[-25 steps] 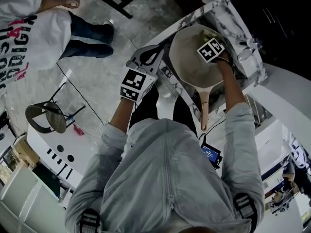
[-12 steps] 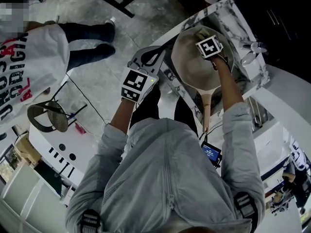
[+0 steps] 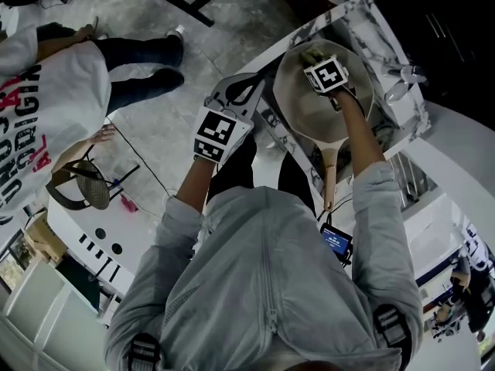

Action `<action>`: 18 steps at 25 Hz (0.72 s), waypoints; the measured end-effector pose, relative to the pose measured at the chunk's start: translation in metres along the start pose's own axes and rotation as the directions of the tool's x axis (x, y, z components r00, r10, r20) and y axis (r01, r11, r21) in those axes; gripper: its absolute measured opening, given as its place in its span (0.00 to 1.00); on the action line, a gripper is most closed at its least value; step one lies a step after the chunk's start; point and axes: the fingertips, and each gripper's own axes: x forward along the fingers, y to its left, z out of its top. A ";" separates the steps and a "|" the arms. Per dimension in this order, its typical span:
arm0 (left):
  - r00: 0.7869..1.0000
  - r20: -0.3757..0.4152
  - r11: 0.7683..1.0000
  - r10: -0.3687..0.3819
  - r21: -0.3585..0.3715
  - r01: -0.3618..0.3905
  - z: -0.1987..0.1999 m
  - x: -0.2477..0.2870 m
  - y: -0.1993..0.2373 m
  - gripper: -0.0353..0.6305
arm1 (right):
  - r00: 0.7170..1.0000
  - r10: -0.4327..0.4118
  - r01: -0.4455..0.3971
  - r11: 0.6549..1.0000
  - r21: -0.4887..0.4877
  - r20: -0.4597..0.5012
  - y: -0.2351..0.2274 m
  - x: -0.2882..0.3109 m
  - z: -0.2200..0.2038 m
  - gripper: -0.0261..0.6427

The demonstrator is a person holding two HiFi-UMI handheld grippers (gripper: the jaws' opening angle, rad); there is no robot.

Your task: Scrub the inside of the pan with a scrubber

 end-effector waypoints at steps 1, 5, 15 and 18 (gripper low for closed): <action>1.000 0.001 1.000 0.000 0.000 0.000 0.000 0.000 0.000 0.09 | 1.000 0.019 -0.019 1.000 -0.002 0.000 0.005 0.001 0.001 0.17; 1.000 0.004 1.000 -0.002 0.000 0.002 -0.002 -0.002 -0.002 0.09 | 0.996 0.089 -0.089 0.996 -0.003 -0.012 0.021 0.004 0.003 0.17; 1.000 0.006 1.000 0.001 -0.004 -0.001 -0.004 -0.008 -0.005 0.09 | 0.985 0.173 -0.174 0.985 -0.012 -0.022 0.049 0.006 0.002 0.17; 1.000 0.006 1.000 0.000 -0.007 0.000 -0.006 -0.011 -0.007 0.09 | 0.983 0.180 -0.181 0.983 -0.031 -0.032 0.058 0.005 0.001 0.17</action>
